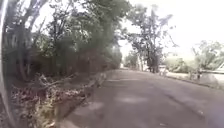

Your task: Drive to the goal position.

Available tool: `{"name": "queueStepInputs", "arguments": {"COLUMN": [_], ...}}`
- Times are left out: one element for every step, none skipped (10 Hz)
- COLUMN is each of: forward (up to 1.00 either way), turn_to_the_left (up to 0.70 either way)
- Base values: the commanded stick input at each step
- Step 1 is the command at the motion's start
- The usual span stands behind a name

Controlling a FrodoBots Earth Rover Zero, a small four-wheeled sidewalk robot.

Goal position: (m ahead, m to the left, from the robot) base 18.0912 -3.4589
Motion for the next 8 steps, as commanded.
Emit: {"name": "queueStepInputs", "arguments": {"forward": [0.70, 0.70, 0.70, 0.70, 0.70, 0.70, 0.70, 0.70], "turn_to_the_left": [0.01, 0.00, 0.00, 0.00, -0.03, -0.22, -0.20, -0.10]}}
